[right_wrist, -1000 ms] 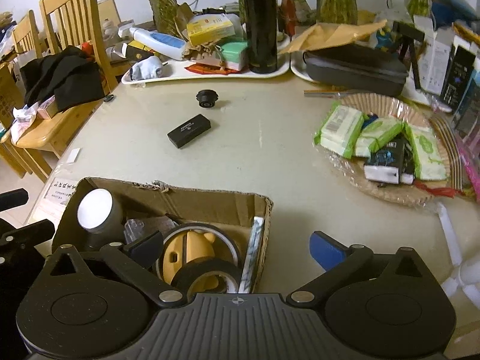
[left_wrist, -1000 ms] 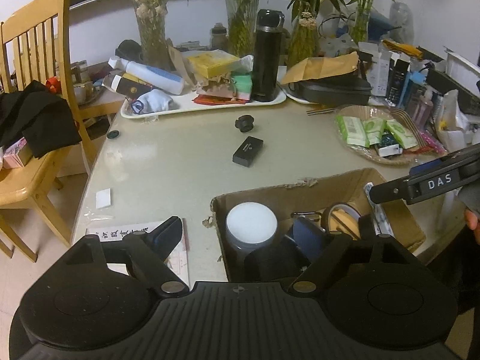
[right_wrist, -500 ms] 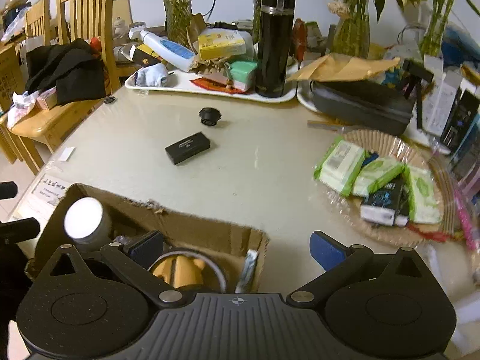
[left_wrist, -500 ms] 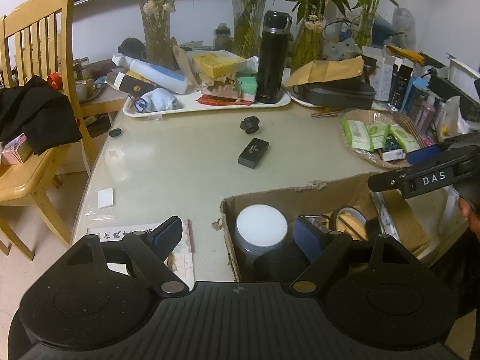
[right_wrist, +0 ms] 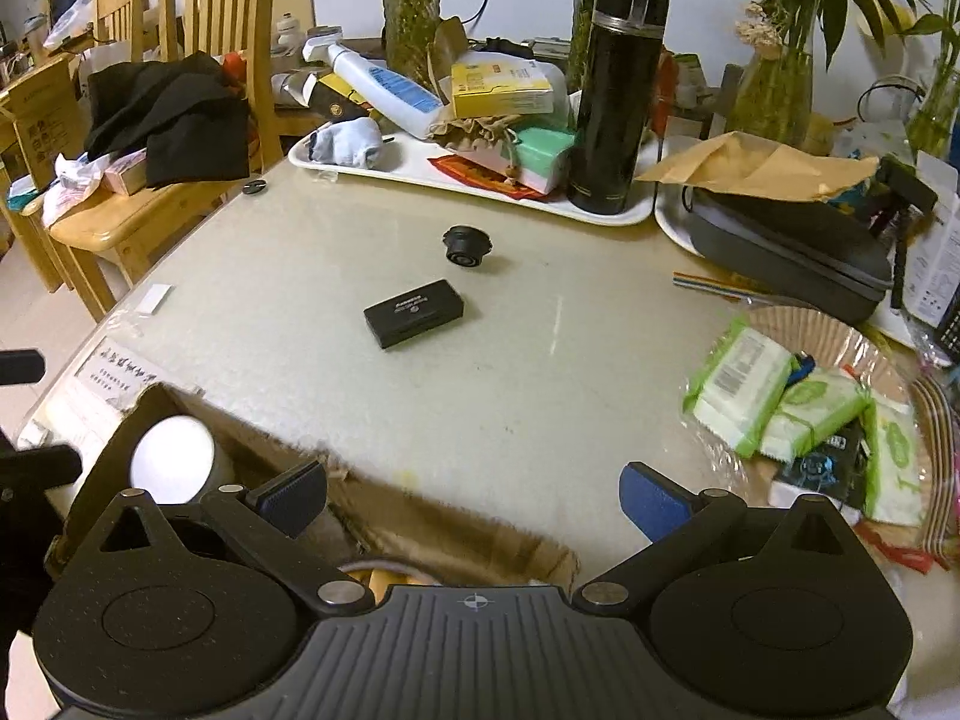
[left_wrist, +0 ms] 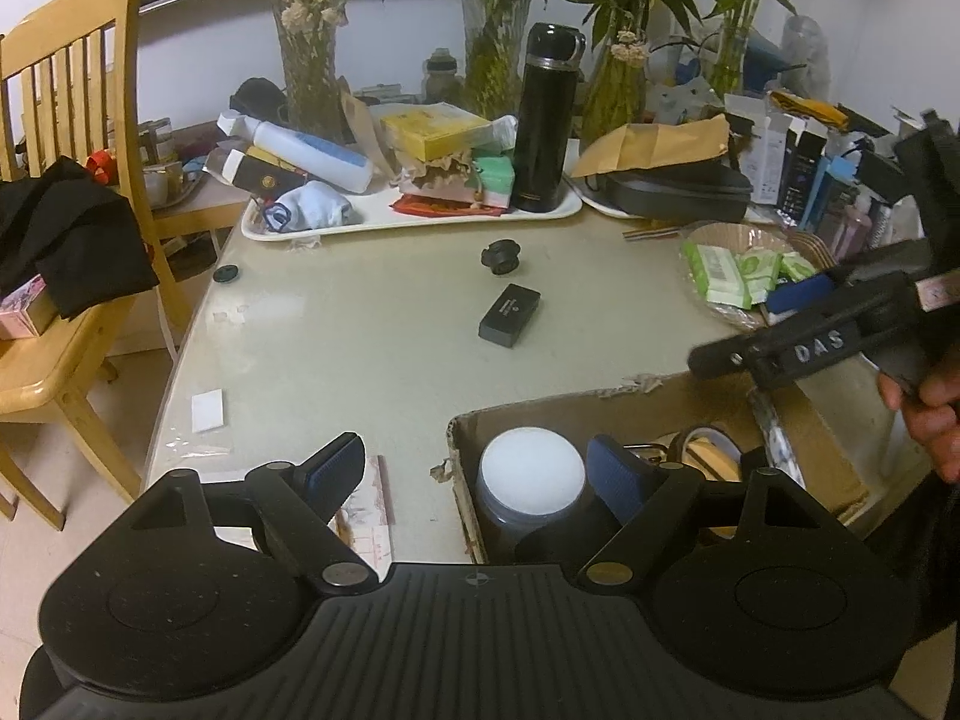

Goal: Organize rigid objects
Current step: 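Move the right gripper to the black card reader and grasp it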

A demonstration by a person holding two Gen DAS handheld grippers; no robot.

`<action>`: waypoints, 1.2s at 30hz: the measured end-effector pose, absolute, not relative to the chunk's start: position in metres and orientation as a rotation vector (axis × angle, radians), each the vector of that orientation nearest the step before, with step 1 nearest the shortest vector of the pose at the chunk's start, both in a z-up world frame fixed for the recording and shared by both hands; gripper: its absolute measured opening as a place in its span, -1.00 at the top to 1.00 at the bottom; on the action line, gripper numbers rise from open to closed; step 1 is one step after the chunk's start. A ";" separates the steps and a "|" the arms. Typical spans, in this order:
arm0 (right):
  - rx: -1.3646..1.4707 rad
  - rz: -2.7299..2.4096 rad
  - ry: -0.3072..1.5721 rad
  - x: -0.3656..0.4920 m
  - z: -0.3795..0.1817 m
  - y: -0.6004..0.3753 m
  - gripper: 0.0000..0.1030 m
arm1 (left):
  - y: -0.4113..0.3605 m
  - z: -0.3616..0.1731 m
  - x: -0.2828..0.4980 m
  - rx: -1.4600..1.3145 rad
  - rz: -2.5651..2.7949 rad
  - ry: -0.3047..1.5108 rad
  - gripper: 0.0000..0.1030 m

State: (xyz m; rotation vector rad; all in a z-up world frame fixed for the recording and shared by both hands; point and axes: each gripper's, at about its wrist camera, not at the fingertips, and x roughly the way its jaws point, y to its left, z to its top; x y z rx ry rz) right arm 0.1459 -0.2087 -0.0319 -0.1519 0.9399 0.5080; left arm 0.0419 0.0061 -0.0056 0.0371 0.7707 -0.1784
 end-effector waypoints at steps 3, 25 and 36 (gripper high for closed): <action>-0.159 0.495 0.924 0.154 -0.033 -0.205 -1.00 | 0.005 -0.006 0.046 0.041 -0.193 0.773 -0.58; -0.249 0.724 0.958 0.207 -0.052 -0.158 -1.00 | 0.016 0.007 0.084 0.021 -0.175 0.740 -0.58; -0.255 0.833 1.036 0.228 -0.066 -0.130 -1.00 | 0.023 0.004 0.080 0.027 -0.166 0.749 -0.58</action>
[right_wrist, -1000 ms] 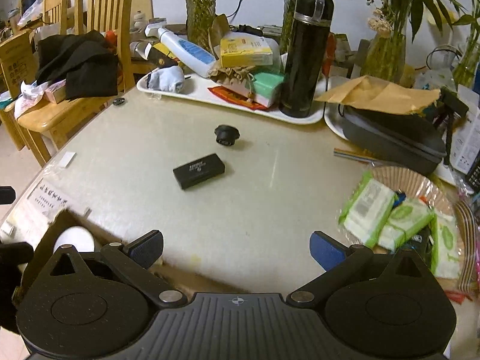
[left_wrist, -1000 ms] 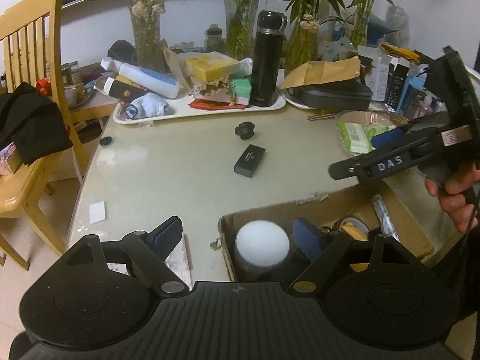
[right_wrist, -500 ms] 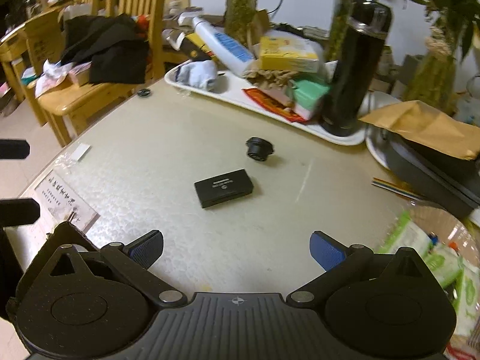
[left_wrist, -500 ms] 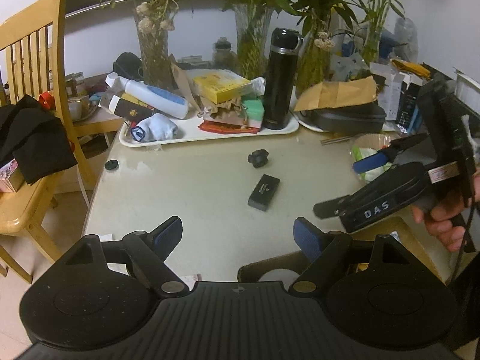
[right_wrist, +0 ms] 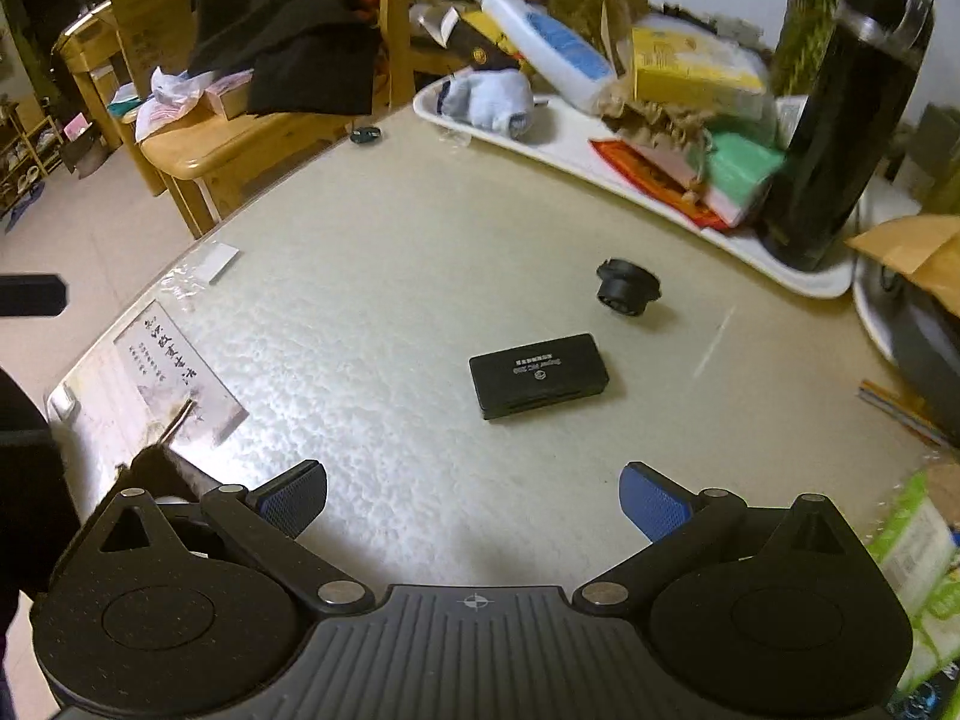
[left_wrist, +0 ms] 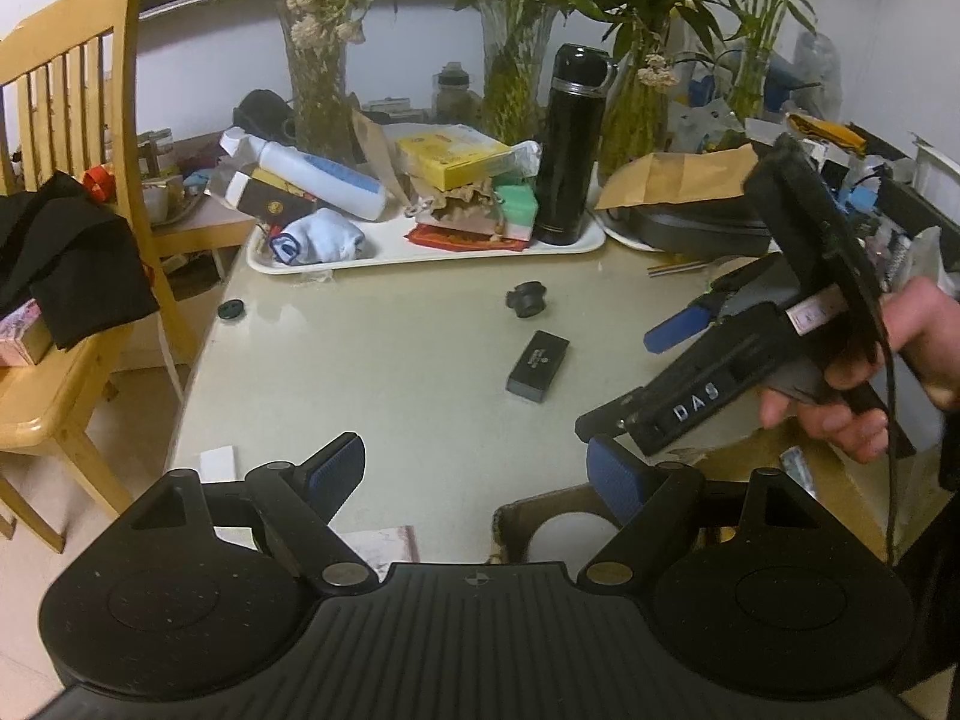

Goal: Organize rigid objects
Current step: 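Move the right gripper to the black card reader and grasp it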

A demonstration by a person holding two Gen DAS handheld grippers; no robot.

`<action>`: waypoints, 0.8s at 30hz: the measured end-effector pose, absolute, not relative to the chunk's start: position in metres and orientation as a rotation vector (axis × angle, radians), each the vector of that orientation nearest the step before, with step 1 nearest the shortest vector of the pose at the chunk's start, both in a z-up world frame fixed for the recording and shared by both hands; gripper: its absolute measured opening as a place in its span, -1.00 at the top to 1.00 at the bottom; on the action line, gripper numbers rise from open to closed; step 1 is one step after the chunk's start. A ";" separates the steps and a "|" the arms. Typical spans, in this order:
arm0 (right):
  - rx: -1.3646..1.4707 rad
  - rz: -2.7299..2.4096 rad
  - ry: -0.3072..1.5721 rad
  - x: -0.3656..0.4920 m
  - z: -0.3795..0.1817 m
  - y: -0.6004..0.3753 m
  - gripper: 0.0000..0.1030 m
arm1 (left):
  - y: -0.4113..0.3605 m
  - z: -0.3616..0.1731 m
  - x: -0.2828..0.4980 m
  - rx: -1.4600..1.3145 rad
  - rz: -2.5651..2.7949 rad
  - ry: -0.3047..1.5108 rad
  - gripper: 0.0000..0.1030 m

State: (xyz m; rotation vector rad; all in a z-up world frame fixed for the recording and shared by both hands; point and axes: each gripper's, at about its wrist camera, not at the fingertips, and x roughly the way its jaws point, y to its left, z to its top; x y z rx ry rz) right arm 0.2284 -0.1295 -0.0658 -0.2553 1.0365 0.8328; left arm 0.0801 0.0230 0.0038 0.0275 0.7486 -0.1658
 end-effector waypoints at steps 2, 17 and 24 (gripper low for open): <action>-0.218 0.839 1.065 0.237 -0.069 -0.129 -1.00 | 0.024 0.003 0.079 0.030 -0.156 0.741 -0.58; -0.344 0.900 0.993 0.265 -0.088 -0.111 -0.86 | 0.026 -0.002 0.082 0.005 -0.150 0.781 -0.58; -0.417 0.912 0.975 0.277 -0.108 -0.099 -0.64 | 0.031 -0.007 0.086 -0.006 -0.140 0.815 -0.58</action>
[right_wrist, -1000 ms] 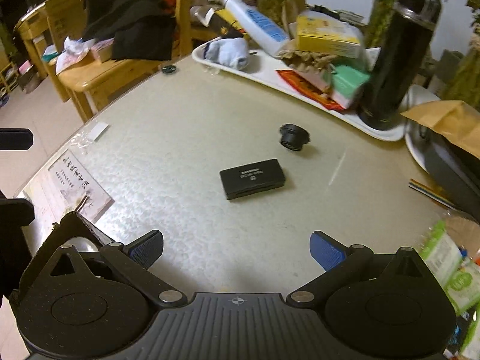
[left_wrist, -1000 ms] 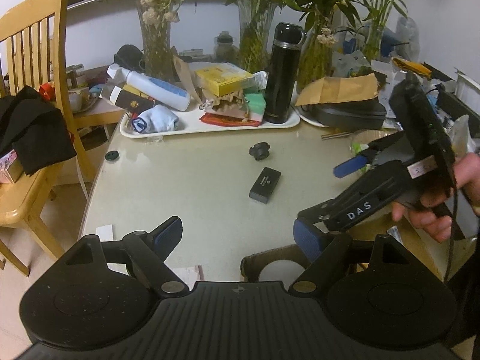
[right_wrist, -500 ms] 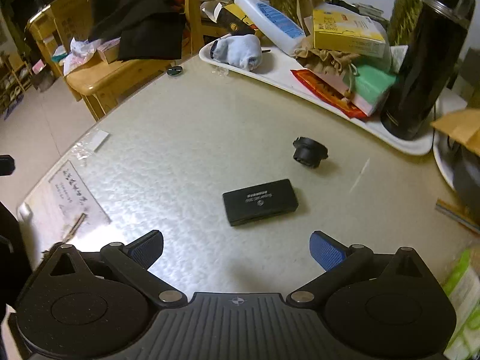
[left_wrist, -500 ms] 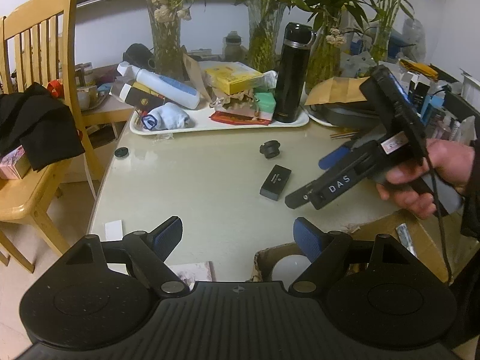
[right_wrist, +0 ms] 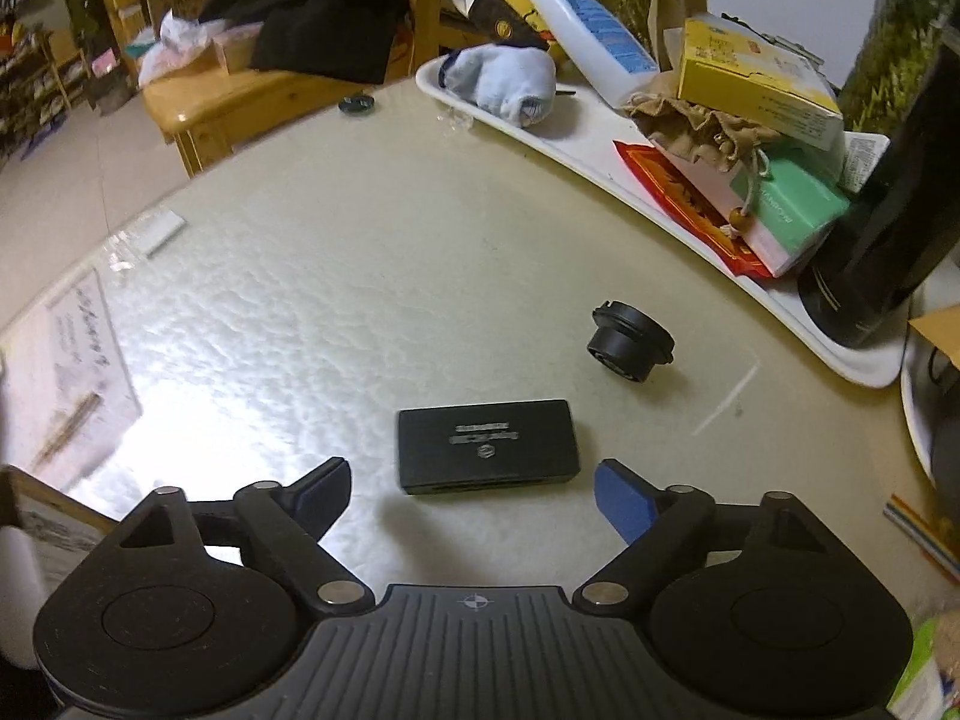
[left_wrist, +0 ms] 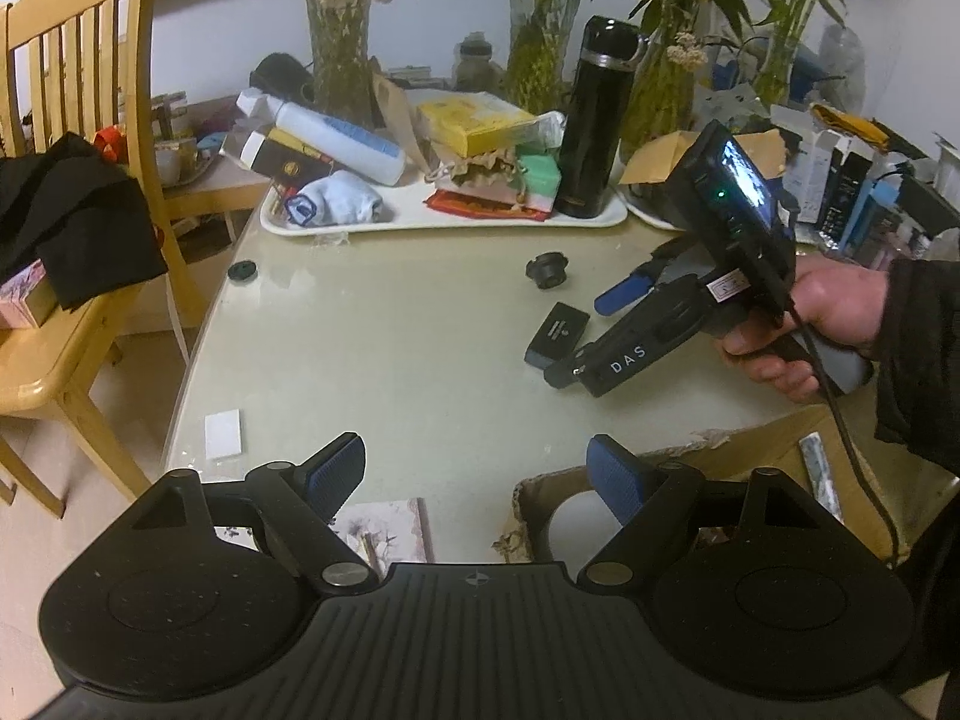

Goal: Organize rigid objects
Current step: 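Move the right gripper to the black card reader and grasp it, then lift the card reader with the right gripper while the left gripper approaches the black round part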

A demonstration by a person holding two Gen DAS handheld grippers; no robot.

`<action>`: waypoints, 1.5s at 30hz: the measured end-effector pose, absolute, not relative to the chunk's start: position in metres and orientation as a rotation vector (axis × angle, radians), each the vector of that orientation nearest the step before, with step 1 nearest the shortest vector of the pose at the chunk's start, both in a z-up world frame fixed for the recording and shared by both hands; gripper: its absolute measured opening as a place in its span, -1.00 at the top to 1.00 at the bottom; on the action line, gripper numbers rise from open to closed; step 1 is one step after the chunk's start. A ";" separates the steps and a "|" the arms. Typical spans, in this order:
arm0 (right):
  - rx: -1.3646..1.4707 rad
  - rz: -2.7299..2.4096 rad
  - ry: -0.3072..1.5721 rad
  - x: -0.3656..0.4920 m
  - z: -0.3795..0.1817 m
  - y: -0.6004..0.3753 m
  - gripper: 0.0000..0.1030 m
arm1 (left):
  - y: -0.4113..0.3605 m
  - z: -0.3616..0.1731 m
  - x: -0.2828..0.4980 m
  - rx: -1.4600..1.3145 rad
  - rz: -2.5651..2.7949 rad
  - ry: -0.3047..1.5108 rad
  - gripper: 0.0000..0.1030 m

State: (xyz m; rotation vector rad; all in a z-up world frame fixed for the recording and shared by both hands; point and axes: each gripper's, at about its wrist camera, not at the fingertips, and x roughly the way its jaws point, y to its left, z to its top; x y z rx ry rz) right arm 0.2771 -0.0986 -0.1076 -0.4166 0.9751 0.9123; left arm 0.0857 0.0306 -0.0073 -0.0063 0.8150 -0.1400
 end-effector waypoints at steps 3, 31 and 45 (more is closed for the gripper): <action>-0.423 0.920 0.972 0.281 -0.114 -0.096 -0.53 | 0.032 -0.009 0.087 -0.006 -0.138 0.820 -0.58; -0.386 0.880 0.932 0.258 -0.067 -0.128 -0.38 | 0.026 0.008 0.083 -0.011 -0.160 0.716 -0.57; -0.292 0.778 0.916 0.217 -0.028 -0.183 -0.38 | 0.000 0.030 0.089 0.084 -0.170 0.669 -0.58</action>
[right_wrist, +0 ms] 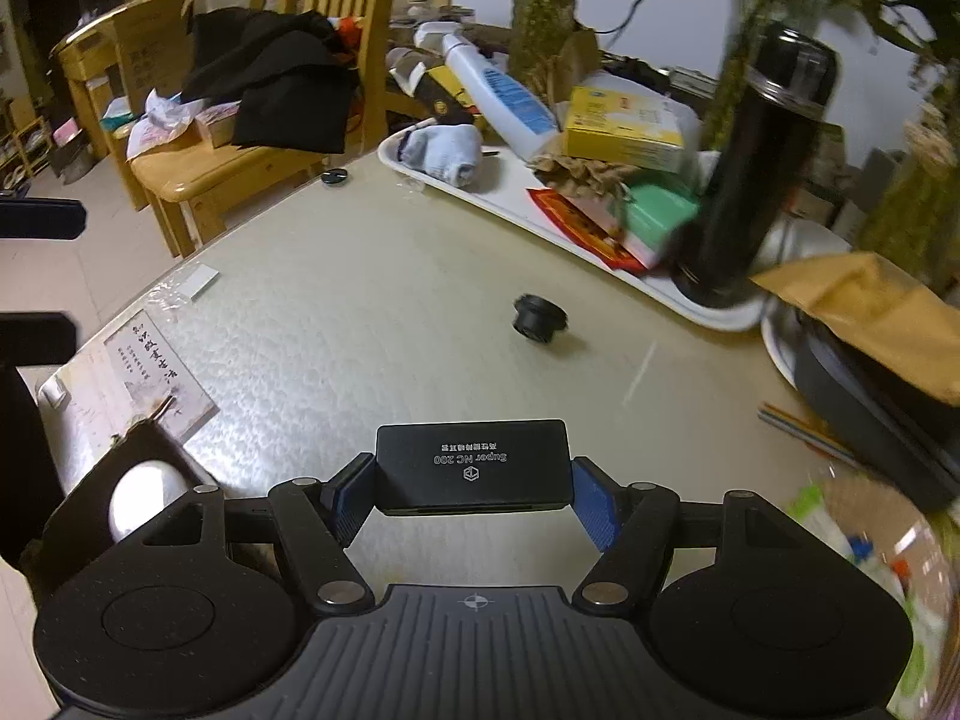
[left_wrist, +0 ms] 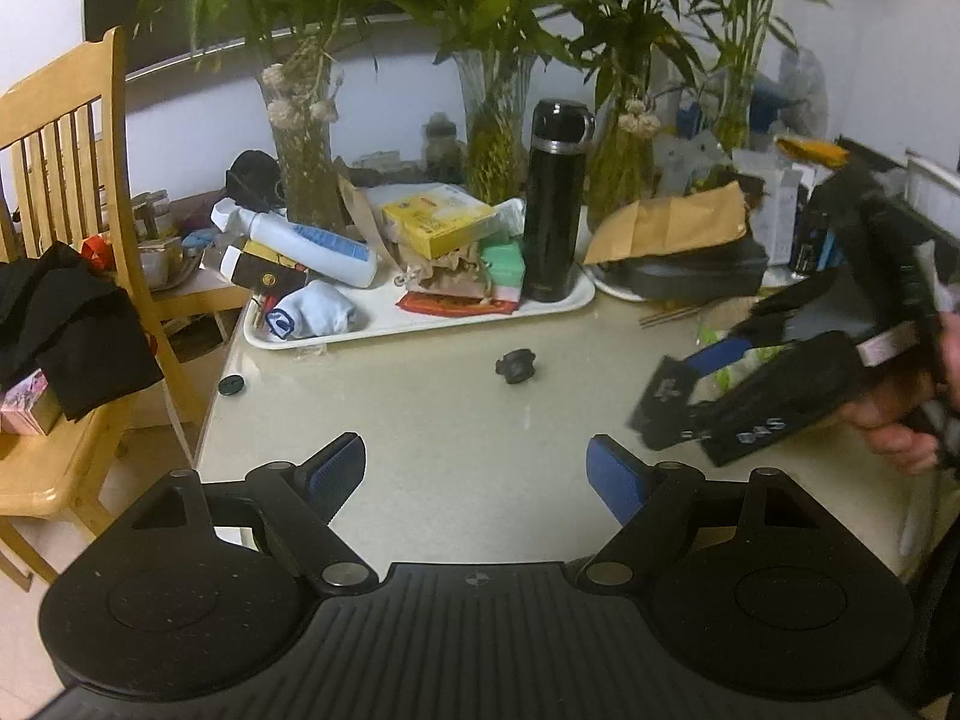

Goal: Organize rigid objects
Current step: 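Lift the card reader with the right gripper while the left gripper approaches the black round part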

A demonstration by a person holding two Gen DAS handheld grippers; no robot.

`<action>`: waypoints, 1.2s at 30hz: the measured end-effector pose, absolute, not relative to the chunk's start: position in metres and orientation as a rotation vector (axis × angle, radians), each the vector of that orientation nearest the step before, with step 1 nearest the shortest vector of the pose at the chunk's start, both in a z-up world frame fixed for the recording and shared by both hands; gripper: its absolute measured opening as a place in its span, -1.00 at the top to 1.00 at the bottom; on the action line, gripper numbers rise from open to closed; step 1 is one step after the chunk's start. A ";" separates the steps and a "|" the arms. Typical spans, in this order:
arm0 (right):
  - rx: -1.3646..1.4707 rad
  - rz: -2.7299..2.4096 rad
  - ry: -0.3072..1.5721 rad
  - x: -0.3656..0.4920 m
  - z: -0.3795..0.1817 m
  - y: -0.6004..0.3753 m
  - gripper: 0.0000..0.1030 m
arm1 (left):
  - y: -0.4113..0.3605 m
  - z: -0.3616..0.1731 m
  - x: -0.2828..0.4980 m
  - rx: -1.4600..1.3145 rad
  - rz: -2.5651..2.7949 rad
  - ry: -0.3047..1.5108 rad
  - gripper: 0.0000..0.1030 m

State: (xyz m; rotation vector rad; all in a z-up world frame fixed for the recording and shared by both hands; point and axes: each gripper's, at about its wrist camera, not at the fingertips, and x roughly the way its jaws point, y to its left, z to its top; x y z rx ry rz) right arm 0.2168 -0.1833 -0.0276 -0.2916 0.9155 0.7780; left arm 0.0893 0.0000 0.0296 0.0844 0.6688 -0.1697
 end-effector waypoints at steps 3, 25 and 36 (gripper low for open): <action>-0.259 0.752 0.917 0.207 -0.023 -0.195 -0.39 | -0.003 0.030 0.094 0.093 -0.178 0.677 -0.58; -0.057 0.638 0.912 0.167 -0.003 -0.241 -0.39 | -0.027 0.022 0.143 0.146 -0.245 0.724 -0.58; -0.018 0.580 0.936 0.173 -0.008 -0.251 -0.39 | -0.039 0.003 0.173 0.223 -0.287 0.734 -0.58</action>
